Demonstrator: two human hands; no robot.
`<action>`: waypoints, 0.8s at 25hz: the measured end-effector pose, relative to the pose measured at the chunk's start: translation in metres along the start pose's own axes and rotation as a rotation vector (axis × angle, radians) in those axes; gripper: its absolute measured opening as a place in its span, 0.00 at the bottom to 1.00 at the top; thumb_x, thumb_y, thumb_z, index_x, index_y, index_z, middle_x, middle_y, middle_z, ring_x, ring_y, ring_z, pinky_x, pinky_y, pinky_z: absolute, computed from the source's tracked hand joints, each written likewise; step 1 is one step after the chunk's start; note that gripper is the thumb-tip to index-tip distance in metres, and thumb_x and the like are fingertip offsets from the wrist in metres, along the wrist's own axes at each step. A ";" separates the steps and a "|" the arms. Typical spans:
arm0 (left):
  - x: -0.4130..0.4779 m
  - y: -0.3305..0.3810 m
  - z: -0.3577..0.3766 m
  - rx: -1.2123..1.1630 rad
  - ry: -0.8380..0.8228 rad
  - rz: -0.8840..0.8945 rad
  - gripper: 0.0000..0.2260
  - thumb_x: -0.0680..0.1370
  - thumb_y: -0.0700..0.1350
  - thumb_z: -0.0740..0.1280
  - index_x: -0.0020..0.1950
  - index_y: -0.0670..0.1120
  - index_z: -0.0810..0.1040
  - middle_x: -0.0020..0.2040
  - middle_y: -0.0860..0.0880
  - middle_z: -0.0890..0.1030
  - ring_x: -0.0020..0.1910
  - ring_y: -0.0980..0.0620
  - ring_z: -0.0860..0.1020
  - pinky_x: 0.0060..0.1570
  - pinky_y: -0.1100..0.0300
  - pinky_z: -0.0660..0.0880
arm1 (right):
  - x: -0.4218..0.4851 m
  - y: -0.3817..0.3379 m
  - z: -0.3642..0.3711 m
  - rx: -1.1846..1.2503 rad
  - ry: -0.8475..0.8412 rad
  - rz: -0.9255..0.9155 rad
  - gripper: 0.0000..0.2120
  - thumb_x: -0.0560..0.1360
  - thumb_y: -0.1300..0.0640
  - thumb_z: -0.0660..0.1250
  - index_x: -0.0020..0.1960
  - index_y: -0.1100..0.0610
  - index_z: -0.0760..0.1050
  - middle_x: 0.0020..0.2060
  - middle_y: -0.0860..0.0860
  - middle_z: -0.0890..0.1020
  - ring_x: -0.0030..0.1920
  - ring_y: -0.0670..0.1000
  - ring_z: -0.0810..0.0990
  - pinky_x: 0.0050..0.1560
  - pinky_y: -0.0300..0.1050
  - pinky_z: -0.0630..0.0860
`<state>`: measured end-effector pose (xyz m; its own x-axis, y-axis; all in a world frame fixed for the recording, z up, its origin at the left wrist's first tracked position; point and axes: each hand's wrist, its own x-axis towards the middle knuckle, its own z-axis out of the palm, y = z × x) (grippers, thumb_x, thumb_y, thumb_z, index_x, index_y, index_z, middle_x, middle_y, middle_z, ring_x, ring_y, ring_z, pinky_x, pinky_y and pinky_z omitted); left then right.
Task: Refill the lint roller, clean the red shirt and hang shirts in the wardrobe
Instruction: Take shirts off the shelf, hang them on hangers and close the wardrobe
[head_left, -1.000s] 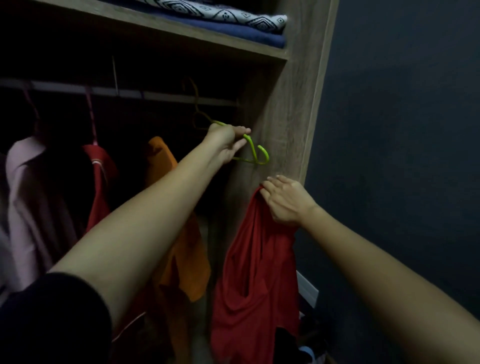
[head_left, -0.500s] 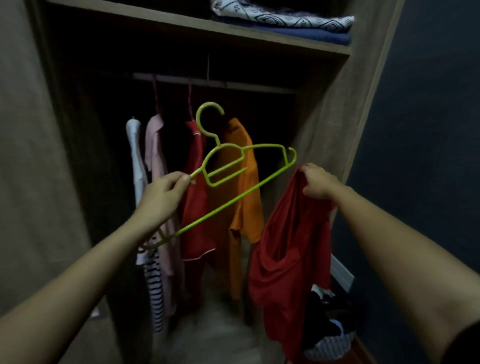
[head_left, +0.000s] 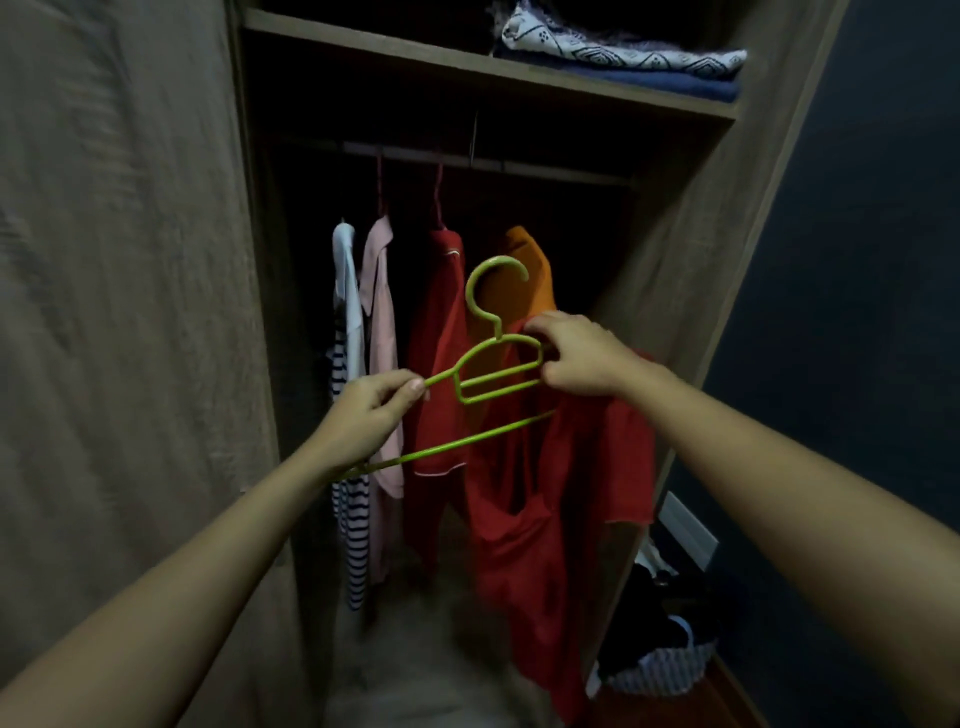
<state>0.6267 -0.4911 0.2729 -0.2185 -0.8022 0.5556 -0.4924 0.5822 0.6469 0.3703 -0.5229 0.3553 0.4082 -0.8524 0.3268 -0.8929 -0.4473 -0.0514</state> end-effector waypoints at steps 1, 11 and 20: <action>-0.001 0.004 0.003 -0.035 0.048 0.014 0.11 0.80 0.45 0.60 0.40 0.55 0.76 0.27 0.57 0.75 0.27 0.62 0.70 0.31 0.66 0.66 | -0.006 -0.008 -0.002 -0.107 0.117 -0.076 0.17 0.71 0.51 0.61 0.59 0.53 0.74 0.56 0.53 0.79 0.56 0.57 0.77 0.49 0.49 0.72; -0.076 -0.014 0.116 0.483 0.152 -0.133 0.17 0.69 0.50 0.67 0.58 0.58 0.73 0.67 0.43 0.64 0.64 0.41 0.65 0.60 0.44 0.68 | -0.005 -0.028 -0.015 -0.257 0.499 -0.110 0.19 0.79 0.42 0.51 0.43 0.53 0.72 0.36 0.54 0.82 0.40 0.60 0.81 0.32 0.45 0.66; -0.045 -0.072 0.012 0.254 -0.078 -0.189 0.25 0.61 0.41 0.59 0.56 0.55 0.79 0.51 0.45 0.77 0.53 0.44 0.77 0.55 0.59 0.71 | -0.061 0.030 0.038 -0.391 0.332 -0.201 0.32 0.76 0.35 0.36 0.40 0.53 0.72 0.34 0.52 0.82 0.34 0.56 0.82 0.26 0.45 0.72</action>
<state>0.6623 -0.4990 0.1952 -0.1620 -0.9064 0.3902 -0.7225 0.3783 0.5787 0.3261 -0.4946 0.2985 0.5530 -0.6010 0.5770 -0.8331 -0.4052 0.3764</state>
